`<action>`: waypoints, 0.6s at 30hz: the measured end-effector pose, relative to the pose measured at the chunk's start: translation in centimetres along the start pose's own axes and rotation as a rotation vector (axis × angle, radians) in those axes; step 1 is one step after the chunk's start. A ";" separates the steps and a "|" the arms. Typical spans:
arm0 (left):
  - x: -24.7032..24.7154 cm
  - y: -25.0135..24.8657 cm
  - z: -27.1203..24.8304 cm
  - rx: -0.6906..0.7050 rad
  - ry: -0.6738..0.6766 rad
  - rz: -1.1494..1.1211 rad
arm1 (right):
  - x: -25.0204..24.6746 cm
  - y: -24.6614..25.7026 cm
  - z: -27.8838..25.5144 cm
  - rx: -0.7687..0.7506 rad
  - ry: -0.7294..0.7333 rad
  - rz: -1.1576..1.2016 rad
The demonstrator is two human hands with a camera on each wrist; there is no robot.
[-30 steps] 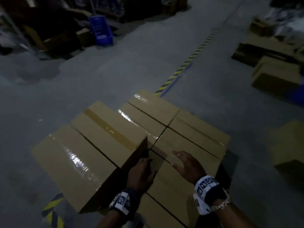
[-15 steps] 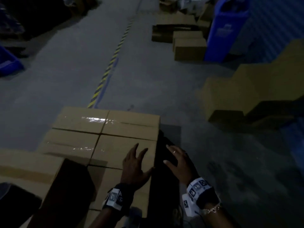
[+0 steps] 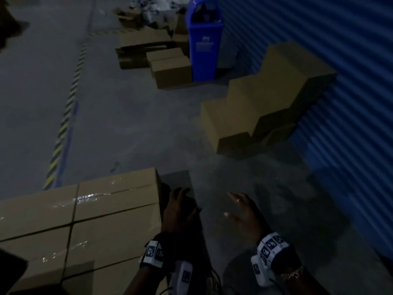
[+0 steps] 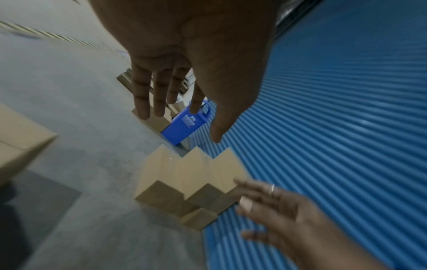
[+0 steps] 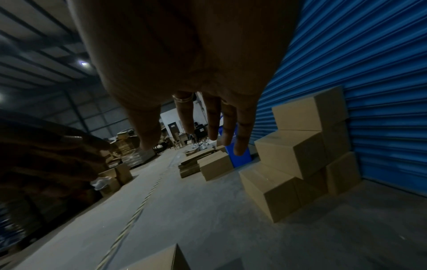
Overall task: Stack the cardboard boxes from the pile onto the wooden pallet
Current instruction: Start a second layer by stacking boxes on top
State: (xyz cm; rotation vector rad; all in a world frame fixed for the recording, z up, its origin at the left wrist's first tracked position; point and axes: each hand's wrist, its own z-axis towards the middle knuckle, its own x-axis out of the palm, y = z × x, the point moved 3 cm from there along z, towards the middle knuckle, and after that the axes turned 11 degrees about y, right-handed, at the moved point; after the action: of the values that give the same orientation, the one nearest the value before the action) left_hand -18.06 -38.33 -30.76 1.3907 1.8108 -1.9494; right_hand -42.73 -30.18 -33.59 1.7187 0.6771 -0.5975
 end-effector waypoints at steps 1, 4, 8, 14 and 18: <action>-0.3 -0.6 0.4 -0.001 -0.006 -0.032 | -0.3 0.0 0.0 0.029 -0.009 0.020; -1.2 -2.3 1.6 0.000 -0.012 -0.097 | -1.2 0.6 0.5 0.051 -0.016 0.059; -2.0 -3.7 3.4 0.019 0.049 -0.105 | -3.6 2.9 1.4 0.045 -0.052 0.016; -2.2 -6.0 6.4 0.095 0.055 -0.129 | -7.8 3.9 0.3 0.103 -0.170 0.080; -1.3 -8.4 9.5 0.098 0.035 -0.166 | -10.5 2.1 -0.3 0.141 -0.192 0.140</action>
State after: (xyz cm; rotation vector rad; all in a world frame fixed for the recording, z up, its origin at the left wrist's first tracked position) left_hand -27.66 -44.68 -25.32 1.3492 1.9271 -2.1341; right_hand -48.63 -31.71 -24.77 1.7944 0.3838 -0.7141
